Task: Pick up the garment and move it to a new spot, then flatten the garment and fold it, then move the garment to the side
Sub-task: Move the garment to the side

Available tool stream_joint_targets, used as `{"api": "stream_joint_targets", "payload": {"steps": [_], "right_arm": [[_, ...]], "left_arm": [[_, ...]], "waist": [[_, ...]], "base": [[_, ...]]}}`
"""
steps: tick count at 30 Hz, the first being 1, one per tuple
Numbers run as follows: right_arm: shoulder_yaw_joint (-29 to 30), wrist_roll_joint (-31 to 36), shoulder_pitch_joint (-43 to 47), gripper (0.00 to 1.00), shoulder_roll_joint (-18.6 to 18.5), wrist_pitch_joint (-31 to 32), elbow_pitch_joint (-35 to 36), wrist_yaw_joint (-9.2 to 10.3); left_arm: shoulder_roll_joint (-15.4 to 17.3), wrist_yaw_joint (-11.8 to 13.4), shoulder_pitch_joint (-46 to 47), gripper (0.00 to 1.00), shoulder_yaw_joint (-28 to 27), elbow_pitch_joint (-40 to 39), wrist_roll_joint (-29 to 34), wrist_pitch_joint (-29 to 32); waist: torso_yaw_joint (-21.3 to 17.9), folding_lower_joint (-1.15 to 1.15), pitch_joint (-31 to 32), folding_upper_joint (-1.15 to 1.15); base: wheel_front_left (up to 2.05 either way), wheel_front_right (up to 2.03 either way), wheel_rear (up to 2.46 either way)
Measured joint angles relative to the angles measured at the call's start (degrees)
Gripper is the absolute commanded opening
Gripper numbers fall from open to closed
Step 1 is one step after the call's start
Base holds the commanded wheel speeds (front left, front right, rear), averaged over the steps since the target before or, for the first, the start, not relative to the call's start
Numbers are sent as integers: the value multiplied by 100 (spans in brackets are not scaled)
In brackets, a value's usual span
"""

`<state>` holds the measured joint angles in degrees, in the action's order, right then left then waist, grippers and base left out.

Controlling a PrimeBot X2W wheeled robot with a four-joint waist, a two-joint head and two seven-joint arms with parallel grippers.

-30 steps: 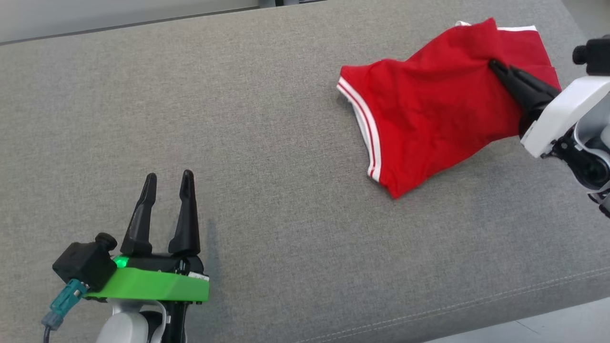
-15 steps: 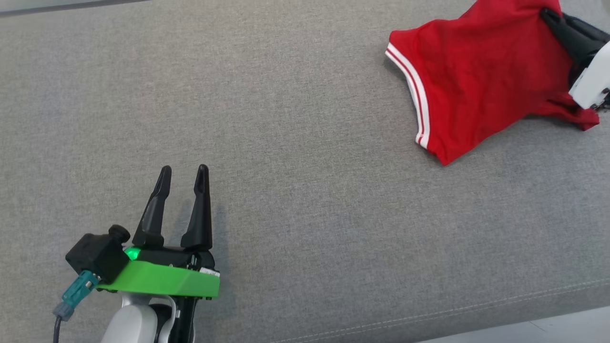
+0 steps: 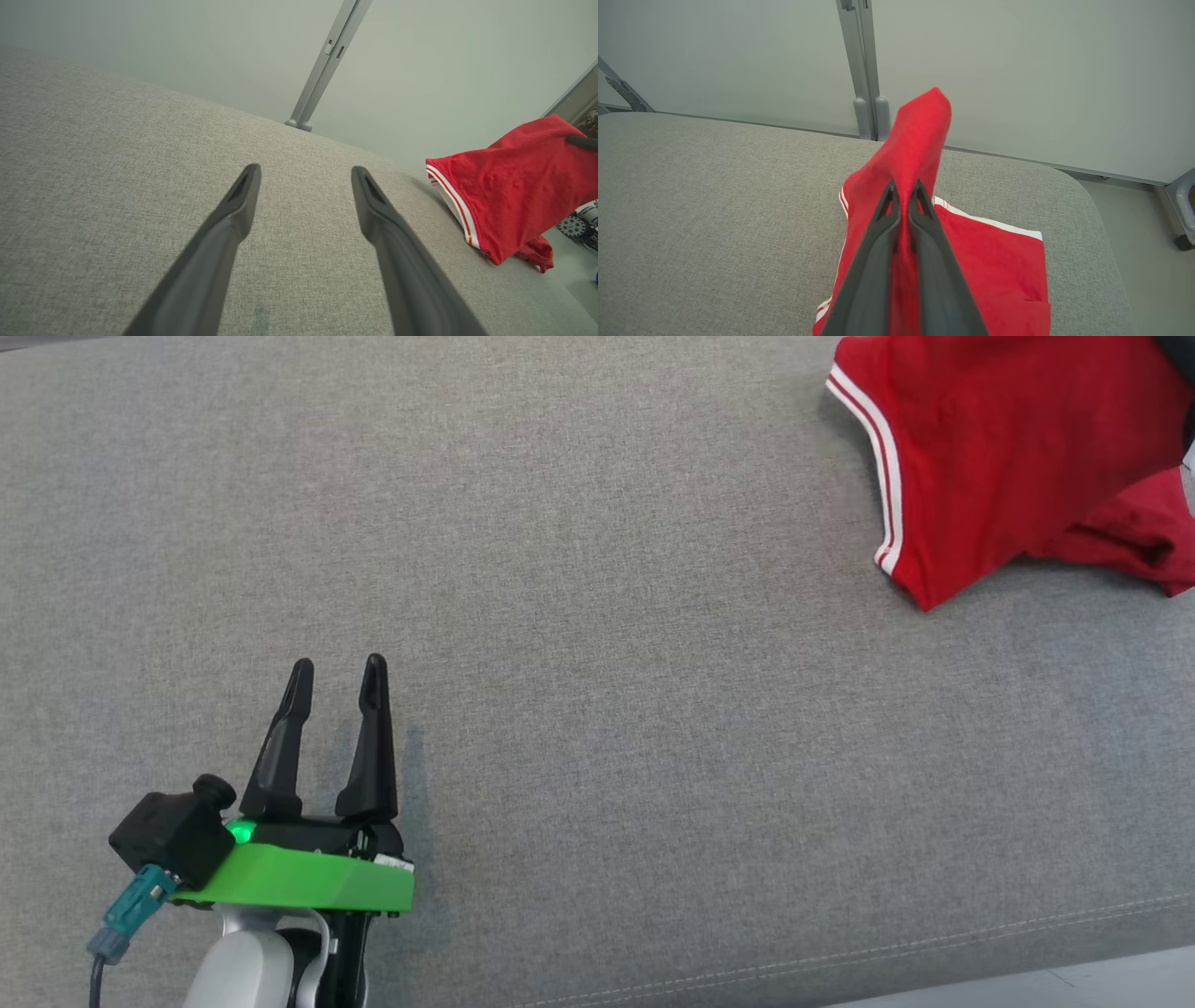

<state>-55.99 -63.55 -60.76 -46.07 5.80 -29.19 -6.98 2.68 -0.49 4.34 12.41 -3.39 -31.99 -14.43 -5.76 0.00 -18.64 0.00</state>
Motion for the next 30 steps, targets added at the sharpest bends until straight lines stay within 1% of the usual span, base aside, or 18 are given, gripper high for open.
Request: {"api": "stream_joint_targets", "payload": {"steps": [4, 8, 10, 15, 17, 19, 22, 24, 30], "right_arm": [[24, -1, -116, 0, -40, 87, -2, 0], [51, -2, -192, 0, -271, 214, -181, 65], [75, -7, -191, 0, -360, 233, -321, 165], [122, 4, -183, 0, -481, 229, -564, 313], [129, 26, -174, 0, -535, 178, -675, 366], [162, 32, -136, 0, -571, 89, -781, 468], [197, 36, -60, 0, -569, -31, -950, 605], [170, 135, -29, 0, -576, -79, -1060, 670], [35, 370, 160, 0, -568, -252, -1401, 948]], "left_arm": [[10, 0, 0, 100, 3, -11, 21, 0], [15, 0, 2, 100, 76, -16, 58, 1], [20, 0, 10, 100, 92, -30, 77, 8], [75, 1, 19, 100, 97, -104, 162, 82], [120, 2, 31, 100, 98, -130, 194, 90], [178, 3, 49, 100, 99, -174, 207, 136], [211, 9, 82, 100, 102, -278, 253, 187], [232, 10, 123, 100, 103, -309, 270, 213], [313, 25, 188, 100, 104, -426, 380, 281]], "waist": [[-22, 0, -27, 0], [-13, 0, -90, 0], [12, 0, -127, 0], [89, 0, -263, 0], [123, 0, -336, 0], [159, 0, -415, 0], [215, 0, -543, 0], [249, 0, -633, 0], [330, 0, -894, 0]], "base": [[0, 0, 0], [0, 0, 0], [0, 0, 0], [0, 0, 0], [0, 0, 0], [0, 0, 0], [0, 0, 0], [0, 0, 0], [0, 0, 0]]}}
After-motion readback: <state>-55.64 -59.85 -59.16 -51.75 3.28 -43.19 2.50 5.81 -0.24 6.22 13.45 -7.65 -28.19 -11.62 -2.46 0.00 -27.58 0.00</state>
